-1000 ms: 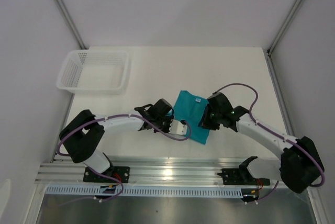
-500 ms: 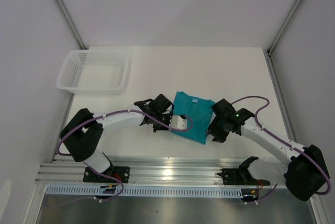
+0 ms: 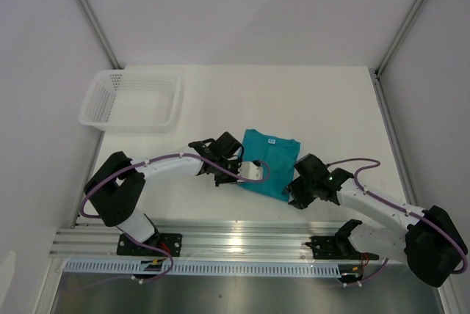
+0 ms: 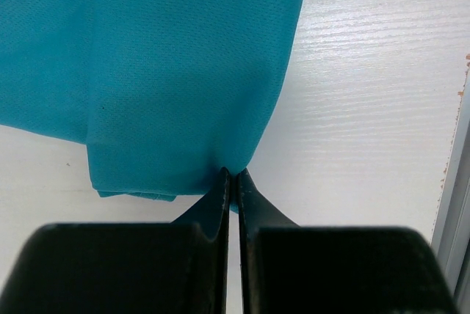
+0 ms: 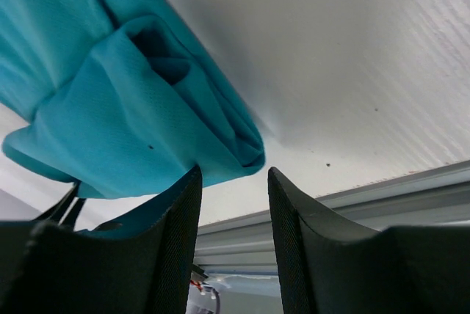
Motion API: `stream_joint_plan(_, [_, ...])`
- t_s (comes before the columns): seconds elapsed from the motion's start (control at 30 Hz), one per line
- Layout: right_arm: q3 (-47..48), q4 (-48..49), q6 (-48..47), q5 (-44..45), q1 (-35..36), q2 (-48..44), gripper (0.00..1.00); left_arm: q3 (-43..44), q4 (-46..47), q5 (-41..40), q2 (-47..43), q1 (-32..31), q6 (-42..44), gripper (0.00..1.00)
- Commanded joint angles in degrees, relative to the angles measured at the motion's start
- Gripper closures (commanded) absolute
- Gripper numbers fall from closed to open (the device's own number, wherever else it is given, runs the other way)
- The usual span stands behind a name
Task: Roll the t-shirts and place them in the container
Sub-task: Roll the tshirt
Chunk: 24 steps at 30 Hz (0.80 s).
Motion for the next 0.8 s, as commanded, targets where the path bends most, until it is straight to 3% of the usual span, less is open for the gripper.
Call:
stream_joint_plan(0.0, [0.6,3.1,3.8,5.4,0.4,0.0,0.55,1.4,-0.4,1.7,0.0,0.3,-1.4,0.99])
stream_joint_plan(0.57, [-2.9,6.1,1.8,2.7,-0.7,3.0,0.55,3.3,-1.8,2.5,1.7,0.3,-3.6,0.99])
stream_joint_plan(0.77, [-3.5,8.3,0.6,1.3,-1.3,6.8,0.63,3.4,-2.4,2.8,1.9,0.3,-4.2,0.99])
